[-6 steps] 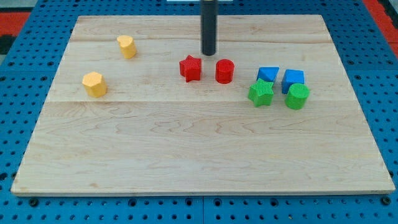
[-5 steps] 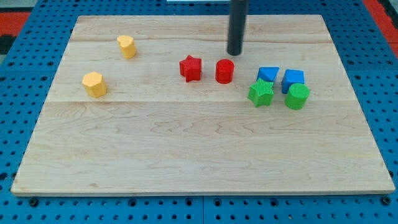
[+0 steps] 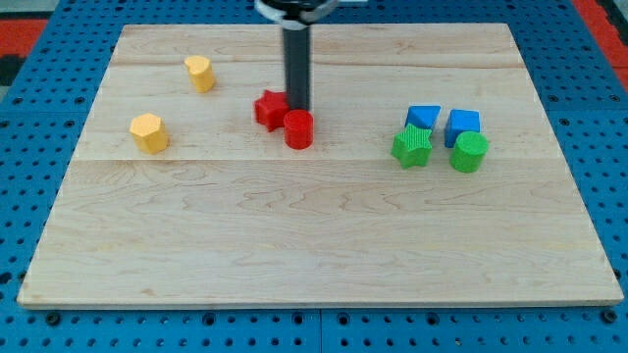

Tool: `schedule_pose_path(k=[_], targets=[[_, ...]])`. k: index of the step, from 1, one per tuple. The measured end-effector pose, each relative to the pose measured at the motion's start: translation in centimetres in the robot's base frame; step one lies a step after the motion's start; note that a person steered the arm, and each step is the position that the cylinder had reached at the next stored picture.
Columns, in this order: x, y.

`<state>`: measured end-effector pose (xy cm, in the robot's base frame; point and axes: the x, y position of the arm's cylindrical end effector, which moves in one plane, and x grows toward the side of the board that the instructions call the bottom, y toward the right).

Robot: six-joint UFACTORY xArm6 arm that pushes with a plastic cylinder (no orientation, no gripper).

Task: Move the yellow heart into the red star

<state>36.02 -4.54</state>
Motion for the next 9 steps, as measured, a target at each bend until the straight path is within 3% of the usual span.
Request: schedule_pose_path(k=[1,3,4,5,6,9], targets=[[-0.1,-1.5],[1.6,6.8],[3.3,1.9],[2.2,0.8],[8.8,-0.1],[8.5,-22.2]])
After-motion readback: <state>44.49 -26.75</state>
